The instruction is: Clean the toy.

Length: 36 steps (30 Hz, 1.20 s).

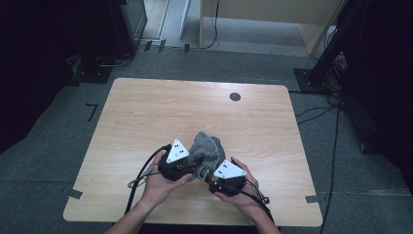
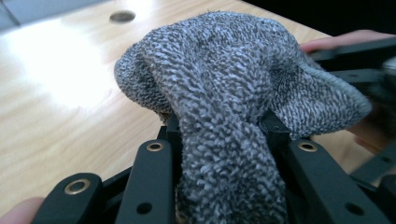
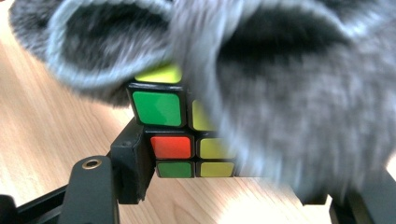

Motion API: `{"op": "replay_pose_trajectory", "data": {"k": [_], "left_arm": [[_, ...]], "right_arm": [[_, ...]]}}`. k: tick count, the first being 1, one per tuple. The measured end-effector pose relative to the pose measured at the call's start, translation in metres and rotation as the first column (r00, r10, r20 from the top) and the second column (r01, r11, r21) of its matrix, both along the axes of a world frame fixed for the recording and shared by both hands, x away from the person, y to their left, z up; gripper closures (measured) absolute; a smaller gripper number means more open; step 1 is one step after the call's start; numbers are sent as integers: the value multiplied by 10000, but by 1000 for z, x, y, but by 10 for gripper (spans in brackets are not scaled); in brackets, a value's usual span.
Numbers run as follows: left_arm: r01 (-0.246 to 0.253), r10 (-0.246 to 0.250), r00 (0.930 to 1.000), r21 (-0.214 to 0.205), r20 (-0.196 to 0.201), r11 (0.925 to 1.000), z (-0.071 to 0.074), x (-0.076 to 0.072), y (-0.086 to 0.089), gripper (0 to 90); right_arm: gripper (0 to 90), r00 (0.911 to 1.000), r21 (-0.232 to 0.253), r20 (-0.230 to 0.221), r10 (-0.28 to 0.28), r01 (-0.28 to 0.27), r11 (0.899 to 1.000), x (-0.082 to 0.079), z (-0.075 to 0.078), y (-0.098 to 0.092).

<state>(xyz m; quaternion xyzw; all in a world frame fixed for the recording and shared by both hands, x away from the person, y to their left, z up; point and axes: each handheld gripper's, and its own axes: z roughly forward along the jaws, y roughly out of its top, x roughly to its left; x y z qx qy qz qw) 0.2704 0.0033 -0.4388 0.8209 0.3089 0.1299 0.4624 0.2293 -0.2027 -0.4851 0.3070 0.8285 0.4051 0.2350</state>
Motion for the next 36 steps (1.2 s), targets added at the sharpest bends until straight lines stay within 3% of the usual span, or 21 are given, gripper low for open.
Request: {"op": "replay_pose_trajectory", "data": {"k": [2, 3, 4, 6, 7, 8, 10, 16, 17, 18, 19, 20, 21, 25, 28, 29, 32, 33, 34, 35, 36], "left_arm": [[-233, 232, 9997, 131, 43, 9996, -1, 3, 3, 668], [-178, 170, 9996, -343, -219, 9993, -2, 7, 11, 669], [-178, 170, 9996, -343, -219, 9993, -2, 7, 11, 669], [654, -672, 9975, -797, -199, 9947, 2, 1, 9, 665], [654, -672, 9975, -797, -199, 9947, 2, 1, 9, 661], [776, -767, 9966, -293, 300, 9966, 4, -6, 1, 654], [527, -538, 9969, 215, 567, 9984, 2, -7, -1, 652], [-563, 560, 9983, 164, 182, 9983, -1, 6, 15, 694], [-153, 154, 9999, -523, 9, 9985, 2, 2, 15, 695], [309, -305, 9995, -797, 70, 9963, 4, -1, 12, 694], [309, -305, 9995, -797, 70, 9963, 4, -1, 12, 690], [995, -973, 9947, -703, 336, 9926, 6, -7, 4, 686], [907, -876, 9946, -561, 563, 9943, 6, -8, 3, 687], [475, -516, 9981, -1112, -342, 9927, 2, 8, 18, 697], [274, -470, 9938, -1886, -1006, 9817, -2, 21, 37, 702], [274, -470, 9938, -1886, -1006, 9817, -2, 21, 37, 701], [645, -1191, 9805, -3172, -1561, 9462, -8, 39, 56, 703], [645, -1191, 9805, -3172, -1561, 9462, -8, 39, 56, 703], [1288, -2126, 9648, -4260, -1551, 8955, -11, 45, 62, 703], [1460, -2391, 9587, -4557, -1537, 8781, -11, 46, 63, 703], [1604, -2568, 9550, -4697, -1486, 8681, -12, 47, 64, 703]], "right_arm": [[350, 9999, -13, -138, -48, 48, 10000, 0, -1, -1], [350, 9999, 14, -148, -6, 6, 10000, 0, -1, -2], [350, 9999, 14, -148, -6, 6, 10000, 0, -1, -2], [350, 9997, 322, -228, 79, -71, 9995, 2, 1, -3], [350, 9997, 322, -228, 79, -71, 9995, 2, 1, -3], [350, 9998, 378, -179, 3, 4, 9993, 4, 1, -2], [350, 9999, 330, -173, -5, 10, 9995, 6, 0, -1], [350, 10000, 273, -28, 66, -66, 9996, 3, -1, 0], [350, 9999, 503, -89, 61, -56, 9987, 3, 1, -1], [350, 9999, 612, -144, 15, -6, 9981, 4, 2, -1], [350, 9999, 612, -144, 15, -6, 9981, 4, 2, -1], [350, 9999, 744, -150, -19, 30, 9972, 6, 2, -2], [350, 9999, 858, -159, 8, 6, 9963, 6, 3, -2], [349, 10000, 775, 89, -24, 18, 9970, 4, 5, -2], [349, 9996, 755, 286, 57, -78, 9971, 1, 6, -4], [349, 9994, 865, 345, 55, -84, 9962, 1, 7, -6], [349, 9980, 1326, 627, -19, -64, 9912, 1, 11, -14], [349, 9980, 1326, 627, -19, -64, 9912, 1, 11, -14], [349, 9976, 1710, 685, 133, -248, 9850, 2, 13, -22], [349, 9972, 1903, 692, 269, -396, 9809, 2, 13, -26], [350, 9966, 2027, 733, 366, -508, 9779, 3, 13, -29]]}}
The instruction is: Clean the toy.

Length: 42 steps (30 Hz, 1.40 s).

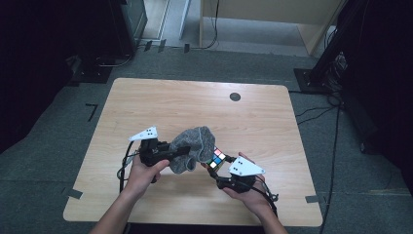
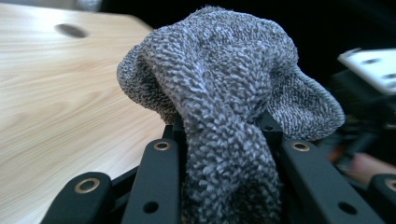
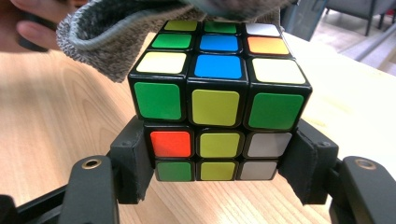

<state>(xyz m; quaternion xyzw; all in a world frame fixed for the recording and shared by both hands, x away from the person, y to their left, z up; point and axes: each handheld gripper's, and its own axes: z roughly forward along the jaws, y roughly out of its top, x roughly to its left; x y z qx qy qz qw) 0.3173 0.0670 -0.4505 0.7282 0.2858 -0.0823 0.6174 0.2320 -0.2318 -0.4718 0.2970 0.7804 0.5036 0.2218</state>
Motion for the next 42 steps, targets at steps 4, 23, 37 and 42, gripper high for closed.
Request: {"op": "replay_pose_trajectory", "data": {"k": [4, 23, 37, 42], "left_arm": [[626, -626, 9980, 88, 13, 9980, -4, -2, -7, 700], [826, -809, 9927, 150, -897, 9965, -12, -4, -18, 697], [501, -440, 9954, 714, -853, 9962, -17, -6, -21, 690], [463, -346, 9967, 1625, -739, 9856, -24, -7, -28, 681]], "right_arm": [[350, 9998, 590, -26, 196, -194, 9981, 0, 3, -6], [350, 9957, 752, -12, 926, -922, 9929, -3, 6, 1], [350, 9978, 457, -32, 667, -665, 9967, -3, 5, 2], [350, 9981, 1243, -179, 589, -562, 9906, -2, 16, -5]]}}
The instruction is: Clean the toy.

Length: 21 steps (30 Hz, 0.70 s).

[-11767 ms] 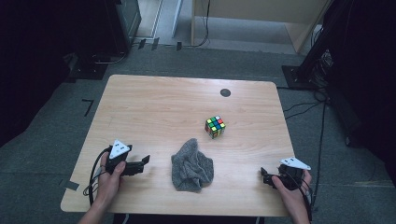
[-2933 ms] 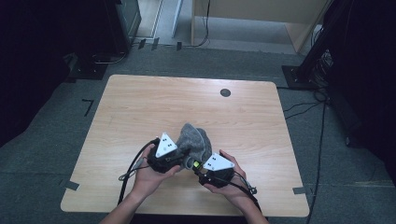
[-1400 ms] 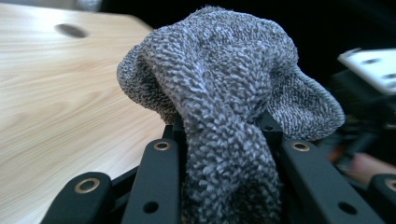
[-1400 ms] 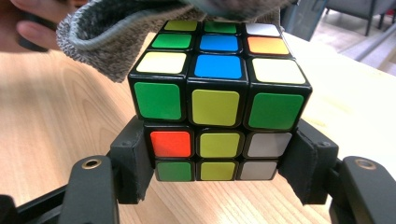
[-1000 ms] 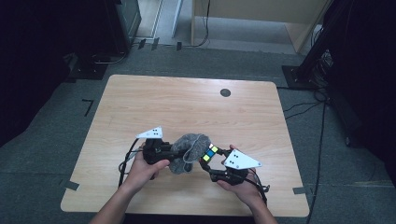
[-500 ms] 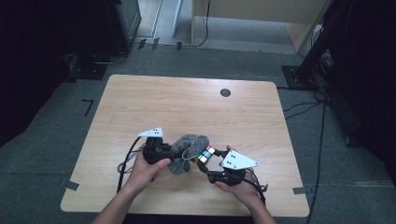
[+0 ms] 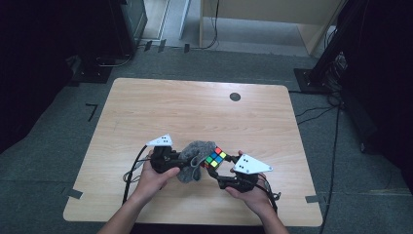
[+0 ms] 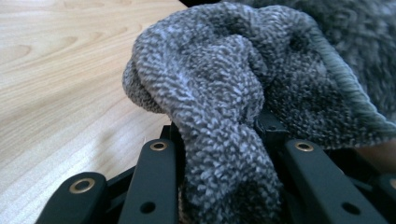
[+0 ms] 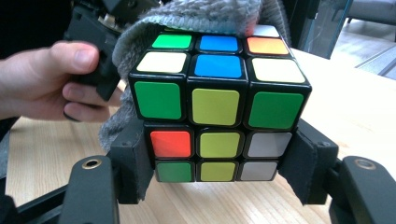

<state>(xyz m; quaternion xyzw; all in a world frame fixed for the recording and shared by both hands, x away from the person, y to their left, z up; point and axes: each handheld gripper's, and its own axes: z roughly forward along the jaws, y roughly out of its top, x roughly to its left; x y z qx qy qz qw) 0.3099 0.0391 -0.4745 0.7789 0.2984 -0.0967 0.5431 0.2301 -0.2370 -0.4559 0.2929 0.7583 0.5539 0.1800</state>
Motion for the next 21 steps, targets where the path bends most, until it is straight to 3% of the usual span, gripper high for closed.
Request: {"op": "replay_pose_trajectory", "data": {"k": [2, 6, 7, 8, 9, 10, 11, 13, 15, 16, 17, 18, 20, 21], "left_arm": [[13, -13, 10000, -245, 0, 9997, 2, -1, 1, 680], [-180, 172, 9998, -1563, -66, 9875, 11, 1, 10, 679], [-206, 213, 9998, -1362, 39, 9905, 12, 1, 11, 679], [-206, 213, 9998, -1362, 39, 9905, 12, 1, 11, 679], [-131, 131, 9999, -1102, -2, 9938, 9, 1, 10, 679], [-86, 80, 9999, -435, -127, 9990, 3, 2, 5, 680], [-66, 65, 9999, -62, -104, 10000, -1, 1, 3, 680], [-20, 21, 9999, 62, -129, 10000, -4, 0, 0, 679], [-19, 18, 9999, -132, -101, 9999, -3, 0, 1, 679], [-41, 46, 10000, -603, 87, 9982, 3, -1, 4, 679], [-41, 46, 10000, -603, 87, 9982, 3, -1, 4, 678], [5, 6, 10000, -1383, 79, 9904, 8, -1, 9, 677], [-27, 46, 9999, -1512, 121, 9885, 10, -1, 10, 677], [9, 15, 9998, -1195, 200, 9928, 9, -2, 8, 676]], "right_arm": [[350, 10000, -12, 12, -3, 3, 10000, 0, 0, -1], [350, 9998, -1008, -163, -104, 87, 9949, 3, -11, 5], [350, 9998, -1170, -147, -93, 75, 9931, 2, -12, 7], [350, 9998, -1170, -147, -93, 75, 9931, 2, -12, 7], [350, 9999, -1011, -90, 67, -75, 9948, 1, -11, 9], [350, 9999, -858, -9, 144, -144, 9962, 0, -9, 9], [350, 9998, -706, 60, 173, -168, 9974, -1, -7, 9], [350, 9999, -455, 113, 127, -122, 9989, -1, -4, 6], [350, 9999, -384, 90, 107, -104, 9992, -1, -3, 5], [350, 9999, -309, 21, 102, -101, 9995, 0, -5, 3], [350, 9999, -309, 21, 102, -101, 9995, 0, -5, 3], [350, 10000, -457, -38, 43, -44, 9989, 1, -6, 3], [350, 9999, -661, -54, -90, 86, 9978, 2, -9, 4], [350, 9999, -609, -69, -95, 91, 9981, 2, -9, 4]]}}
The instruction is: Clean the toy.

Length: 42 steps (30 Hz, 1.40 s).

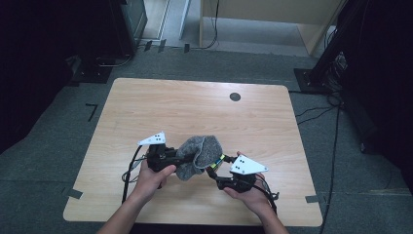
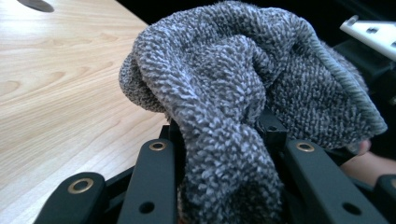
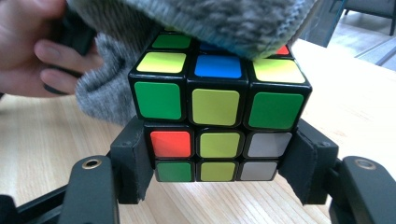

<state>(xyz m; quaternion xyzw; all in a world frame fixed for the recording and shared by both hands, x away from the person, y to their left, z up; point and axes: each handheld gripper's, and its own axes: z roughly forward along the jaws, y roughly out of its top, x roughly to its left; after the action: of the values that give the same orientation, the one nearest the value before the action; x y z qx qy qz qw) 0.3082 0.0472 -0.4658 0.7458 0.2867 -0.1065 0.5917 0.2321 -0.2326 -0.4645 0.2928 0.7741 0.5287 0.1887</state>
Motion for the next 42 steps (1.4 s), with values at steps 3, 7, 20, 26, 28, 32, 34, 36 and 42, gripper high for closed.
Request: {"op": "replay_pose_trajectory", "data": {"k": [3, 7, 20, 26, 28, 32, 34, 36, 42], "left_arm": [[40, -53, 9999, 909, 142, 9959, -7, -1, -6, 676], [124, -167, 9992, 1186, 355, 9929, -8, -3, -10, 672], [-139, 136, 9999, 505, 53, 9986, -8, -2, -7, 660], [-46, 28, 9994, 527, 349, 9986, -3, -4, -6, 660], [38, -36, 9997, -75, 245, 10000, 0, -3, -2, 660], [-109, 101, 9993, 221, 370, 9997, -2, -3, -3, 660], [-169, 151, 9993, 528, 353, 9985, -3, -3, -4, 660], [-197, 139, 9987, 1201, 496, 9926, -7, -4, -8, 660], [-487, 447, 9921, 315, 1169, 9983, 6, -10, -1, 671]], "right_arm": [[350, 10000, 300, 64, -4, 3, 9996, -2, 4, -1], [350, 9999, 618, 71, -137, 132, 9980, -2, 8, -6], [349, 9995, 232, 45, 313, -314, 9992, -4, 5, 0], [350, 9996, 843, -67, 281, -274, 9961, -1, 7, -7], [350, 9995, 581, -104, 286, -279, 9979, -1, 5, -6], [350, 9995, 54, -167, 276, -275, 9996, -1, 0, 0], [350, 9995, 73, -119, 309, -308, 9995, -2, 1, 0], [350, 9993, 295, 8, 380, -380, 9988, -3, 4, 0], [350, 9993, -91, -57, 380, -380, 9992, -3, 0, 4]]}}
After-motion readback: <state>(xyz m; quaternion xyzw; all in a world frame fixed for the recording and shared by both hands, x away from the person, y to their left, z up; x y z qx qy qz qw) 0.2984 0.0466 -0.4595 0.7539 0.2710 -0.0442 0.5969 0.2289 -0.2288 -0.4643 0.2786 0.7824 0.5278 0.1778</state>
